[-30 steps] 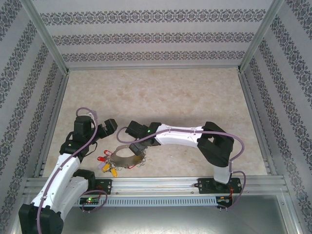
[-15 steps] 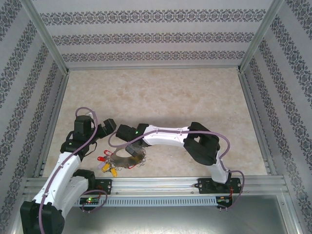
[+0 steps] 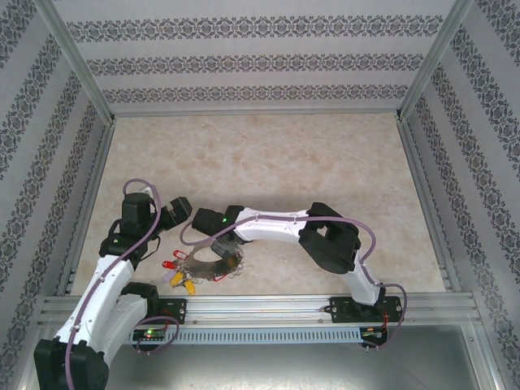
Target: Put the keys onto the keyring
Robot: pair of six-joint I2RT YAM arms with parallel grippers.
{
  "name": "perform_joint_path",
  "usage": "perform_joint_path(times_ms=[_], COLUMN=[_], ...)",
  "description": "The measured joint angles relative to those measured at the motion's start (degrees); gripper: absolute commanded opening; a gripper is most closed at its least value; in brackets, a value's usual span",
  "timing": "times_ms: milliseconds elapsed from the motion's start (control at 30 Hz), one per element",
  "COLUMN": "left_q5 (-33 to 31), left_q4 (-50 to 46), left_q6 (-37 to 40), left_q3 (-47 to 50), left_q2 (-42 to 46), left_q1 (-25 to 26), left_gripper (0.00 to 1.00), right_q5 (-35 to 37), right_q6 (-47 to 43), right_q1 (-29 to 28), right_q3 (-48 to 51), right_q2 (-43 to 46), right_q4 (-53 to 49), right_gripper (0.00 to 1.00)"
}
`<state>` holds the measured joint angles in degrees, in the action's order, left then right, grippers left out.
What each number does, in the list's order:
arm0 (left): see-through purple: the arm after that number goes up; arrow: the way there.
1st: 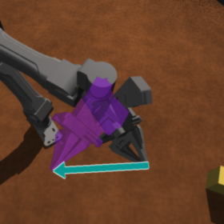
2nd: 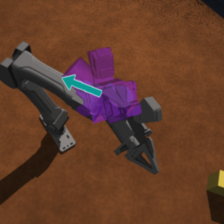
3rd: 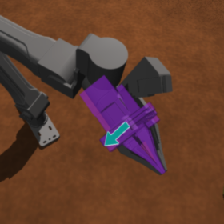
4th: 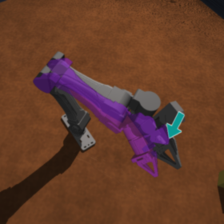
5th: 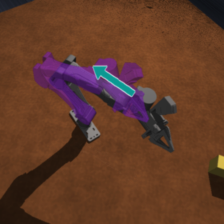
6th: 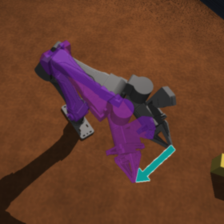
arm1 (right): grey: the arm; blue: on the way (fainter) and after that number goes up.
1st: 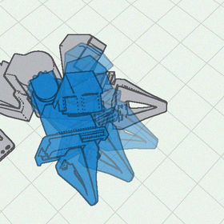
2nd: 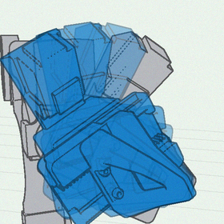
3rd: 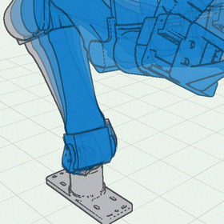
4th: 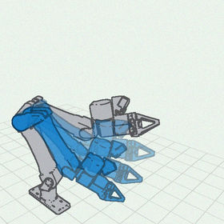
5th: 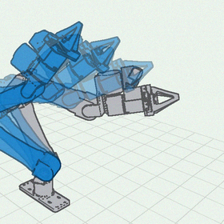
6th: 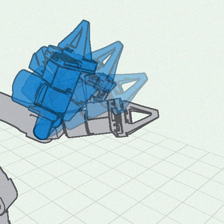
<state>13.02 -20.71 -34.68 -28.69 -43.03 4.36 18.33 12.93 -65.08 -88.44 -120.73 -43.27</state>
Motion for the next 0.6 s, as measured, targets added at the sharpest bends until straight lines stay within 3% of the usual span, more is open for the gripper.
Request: perform_joint_path(times_ms=[200, 600], left_q5=[0.1, 2.6], left_q4=[0.0, 0.1], left_q6=[0.6, 2.1], left_q3=[0.0, 0.0], left_q2=[-0.1, -3.8], left_q1=[0.0, 0.0], left_gripper=[1.0, 1.0], right_q5=[-1.6, -2.3], right_q6=[-1.6, -5.6], right_q1=[3.0, 15.8], right_q3=[0.1, 1.2], right_q2=[0.2, 1.0], right_q4=[0.3, 1.1], right_gripper=[0.98, 0.98])
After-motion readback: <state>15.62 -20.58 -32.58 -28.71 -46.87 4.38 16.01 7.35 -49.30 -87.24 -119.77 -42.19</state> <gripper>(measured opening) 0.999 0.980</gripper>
